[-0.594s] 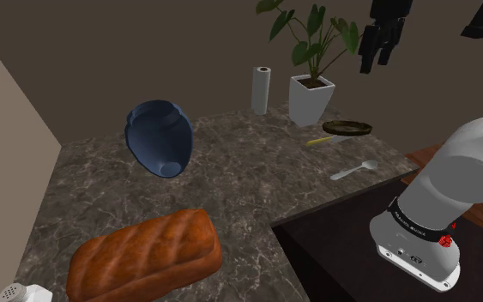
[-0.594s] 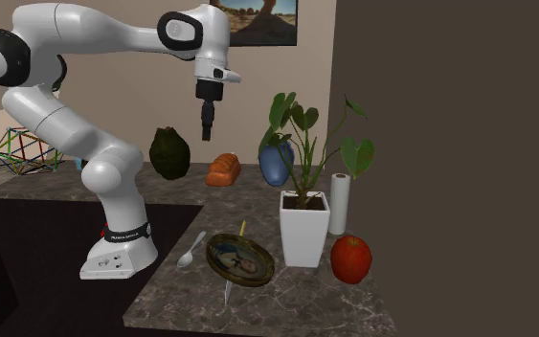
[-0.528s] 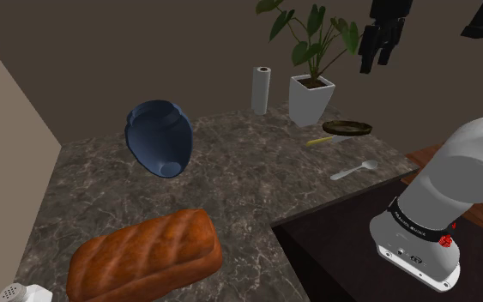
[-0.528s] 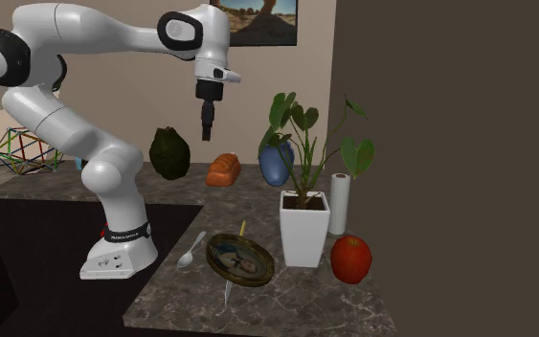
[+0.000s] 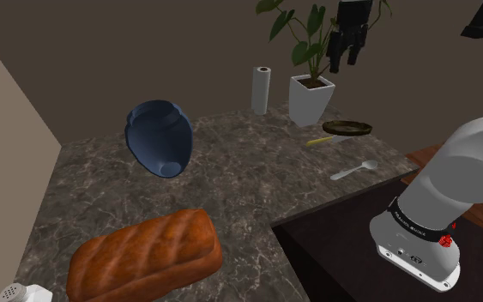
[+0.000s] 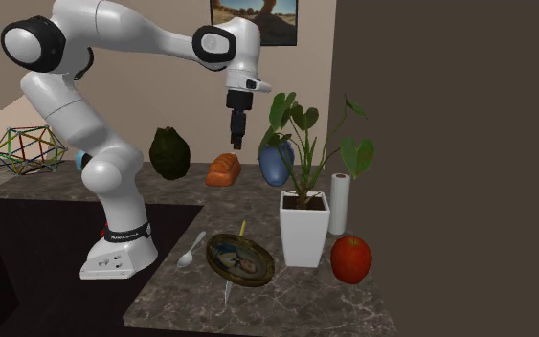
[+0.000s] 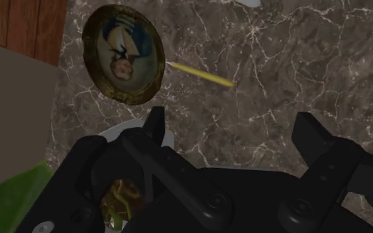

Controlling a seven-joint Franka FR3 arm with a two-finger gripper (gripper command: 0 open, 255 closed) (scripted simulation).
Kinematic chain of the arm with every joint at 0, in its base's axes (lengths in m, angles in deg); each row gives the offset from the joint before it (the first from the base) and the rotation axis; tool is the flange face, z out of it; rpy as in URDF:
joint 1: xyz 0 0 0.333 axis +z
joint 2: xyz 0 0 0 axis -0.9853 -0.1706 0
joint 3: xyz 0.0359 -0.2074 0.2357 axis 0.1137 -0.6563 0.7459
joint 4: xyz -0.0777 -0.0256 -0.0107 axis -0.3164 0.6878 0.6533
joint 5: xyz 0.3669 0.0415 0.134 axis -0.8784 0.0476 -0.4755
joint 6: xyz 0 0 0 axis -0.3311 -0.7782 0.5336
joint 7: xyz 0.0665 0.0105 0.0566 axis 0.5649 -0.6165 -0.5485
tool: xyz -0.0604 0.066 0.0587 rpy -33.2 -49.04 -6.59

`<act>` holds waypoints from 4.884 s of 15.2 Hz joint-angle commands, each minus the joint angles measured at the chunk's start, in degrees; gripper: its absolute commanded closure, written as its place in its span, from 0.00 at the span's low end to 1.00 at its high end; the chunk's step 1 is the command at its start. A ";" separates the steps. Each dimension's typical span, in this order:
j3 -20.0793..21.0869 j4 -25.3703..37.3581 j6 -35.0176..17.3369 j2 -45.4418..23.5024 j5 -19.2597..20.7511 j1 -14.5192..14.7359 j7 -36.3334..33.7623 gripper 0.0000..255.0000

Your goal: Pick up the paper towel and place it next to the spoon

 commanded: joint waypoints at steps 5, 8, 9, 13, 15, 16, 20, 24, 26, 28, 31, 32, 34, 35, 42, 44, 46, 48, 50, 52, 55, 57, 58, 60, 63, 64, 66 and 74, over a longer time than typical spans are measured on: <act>-0.32 7.87 -6.11 -13.30 -0.27 0.44 0.26 0.00; -0.51 12.75 -8.08 -19.84 -0.48 0.53 0.58 0.00; -0.57 14.53 -8.60 -22.03 -0.57 0.55 0.69 0.00; -0.72 22.46 -9.92 -30.87 -1.00 0.53 1.18 0.00; -0.74 26.95 -10.13 -35.37 -1.24 0.44 1.43 0.00; -0.74 29.35 -10.12 -37.65 -1.37 0.38 1.56 0.00; -0.71 40.15 -9.19 -47.11 -1.90 0.07 2.05 0.00; -0.58 53.73 -6.53 -57.61 -2.44 -0.44 2.51 0.00; -0.53 57.99 -5.43 -60.66 -2.58 -0.61 2.62 0.00; -0.54 56.15 -7.08 -60.48 -2.56 -0.63 2.59 0.00; -0.53 53.70 -9.44 -60.38 -2.53 -0.67 2.56 0.00; -0.52 52.93 -10.21 -60.38 -2.52 -0.70 2.55 0.00; -0.50 51.75 -11.41 -60.40 -2.50 -0.73 2.53 0.00; -0.50 51.74 -11.41 -60.39 -2.50 -0.74 2.53 0.00; -0.47 51.75 -11.53 -60.51 -2.49 -0.83 2.58 1.00; -0.46 51.60 -11.78 -60.61 -2.49 -0.82 2.55 1.00; -0.40 52.13 -11.45 -60.81 -2.50 -0.70 2.39 1.00; -0.44 51.97 -11.44 -60.63 -2.51 -0.79 2.52 1.00; -0.42 51.60 -11.56 -60.38 -2.48 -0.69 2.41 1.00; -0.43 52.34 -10.70 -60.28 -2.46 -0.79 2.55 1.00; -0.43 54.23 -8.55 -60.01 -2.45 -0.83 2.65 1.00; -0.43 55.61 -7.07 -59.90 -2.45 -0.85 2.73 1.00; -0.44 56.32 -6.32 -59.87 -2.45 -0.86 2.76 1.00; -0.45 57.86 -4.78 -59.87 -2.46 -0.88 2.85 1.00; -0.46 60.36 -2.41 -59.99 -2.48 -0.93 2.98 1.00; -0.46 61.25 -1.59 -60.06 -2.48 -0.95 3.02 1.00; -0.47 63.17 0.09 -60.30 -2.51 -0.99 3.11 1.00; -0.09 46.98 -0.98 -45.28 -1.36 1.22 0.84 1.00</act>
